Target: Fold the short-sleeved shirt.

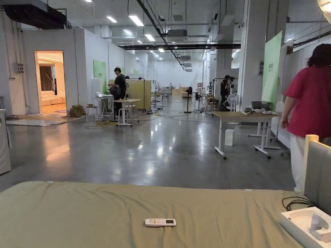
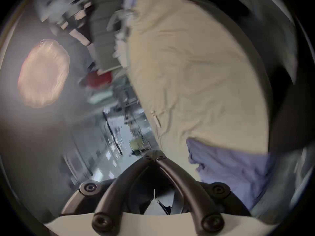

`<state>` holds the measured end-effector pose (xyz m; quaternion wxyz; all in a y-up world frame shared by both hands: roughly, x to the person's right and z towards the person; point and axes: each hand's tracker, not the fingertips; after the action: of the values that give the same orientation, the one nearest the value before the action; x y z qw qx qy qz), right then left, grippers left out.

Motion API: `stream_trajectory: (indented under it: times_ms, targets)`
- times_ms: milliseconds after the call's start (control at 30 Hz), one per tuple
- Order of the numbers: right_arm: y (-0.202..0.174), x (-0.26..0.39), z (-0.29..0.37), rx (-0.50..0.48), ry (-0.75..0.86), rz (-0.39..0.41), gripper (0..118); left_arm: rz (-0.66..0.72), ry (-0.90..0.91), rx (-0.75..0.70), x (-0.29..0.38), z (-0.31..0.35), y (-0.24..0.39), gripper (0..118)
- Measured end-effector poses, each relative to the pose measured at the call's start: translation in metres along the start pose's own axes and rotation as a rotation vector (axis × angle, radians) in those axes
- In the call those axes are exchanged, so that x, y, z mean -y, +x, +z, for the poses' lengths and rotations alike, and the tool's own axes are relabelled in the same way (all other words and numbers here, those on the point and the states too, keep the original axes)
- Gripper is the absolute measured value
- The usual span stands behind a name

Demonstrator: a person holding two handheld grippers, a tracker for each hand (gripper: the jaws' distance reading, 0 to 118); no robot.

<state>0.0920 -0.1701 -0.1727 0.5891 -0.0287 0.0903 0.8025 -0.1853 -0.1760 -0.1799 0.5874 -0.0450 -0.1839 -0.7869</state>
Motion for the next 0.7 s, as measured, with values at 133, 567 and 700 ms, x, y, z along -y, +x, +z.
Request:
stream_trajectory:
  times_ms: [133,567,700]
  targets:
    - [0.076,0.022,-0.002,0.208,-0.161,-0.845,0,1.064,-0.036,-0.111,0.024,0.007,-0.113,1]
    - [0.094,0.061,0.048,0.285,-0.056,-1.915,0,1.913,0.405,-0.157,0.069,0.042,-0.096,2]
    - [0.098,0.057,0.047,0.294,-0.047,-1.844,0,1.885,0.396,-0.167,0.063,0.045,-0.102,2]
